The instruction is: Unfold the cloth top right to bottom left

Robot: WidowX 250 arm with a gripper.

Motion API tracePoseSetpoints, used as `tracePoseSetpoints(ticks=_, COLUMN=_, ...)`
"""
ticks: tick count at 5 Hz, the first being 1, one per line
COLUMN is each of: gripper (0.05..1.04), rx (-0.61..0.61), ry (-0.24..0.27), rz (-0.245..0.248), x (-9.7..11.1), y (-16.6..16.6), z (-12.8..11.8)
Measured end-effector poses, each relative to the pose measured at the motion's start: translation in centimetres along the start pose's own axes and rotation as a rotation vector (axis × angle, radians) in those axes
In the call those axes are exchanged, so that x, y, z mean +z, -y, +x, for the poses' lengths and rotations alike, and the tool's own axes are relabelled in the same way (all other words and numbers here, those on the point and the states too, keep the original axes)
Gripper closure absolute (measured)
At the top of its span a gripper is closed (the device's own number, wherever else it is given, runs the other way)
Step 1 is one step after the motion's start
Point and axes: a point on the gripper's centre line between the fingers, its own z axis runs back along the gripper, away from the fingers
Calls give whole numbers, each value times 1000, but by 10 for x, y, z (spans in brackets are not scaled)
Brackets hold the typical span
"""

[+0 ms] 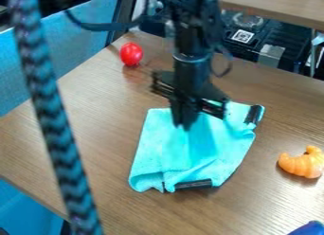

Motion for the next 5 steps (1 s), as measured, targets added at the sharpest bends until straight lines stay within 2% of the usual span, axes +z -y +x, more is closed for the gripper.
tracePoseSetpoints(ticks=2, gripper=1028, rx=58, ry=-36, rz=4, x=-2, y=-63, z=-30)
tracePoseSetpoints(ticks=4, gripper=1028, rx=77, ry=-14, rz=3, x=7, y=-121, z=-54)
tracePoseSetpoints(ticks=5, gripper=1028, rx=66, ry=27, rz=-8, x=17, y=-140, z=-65)
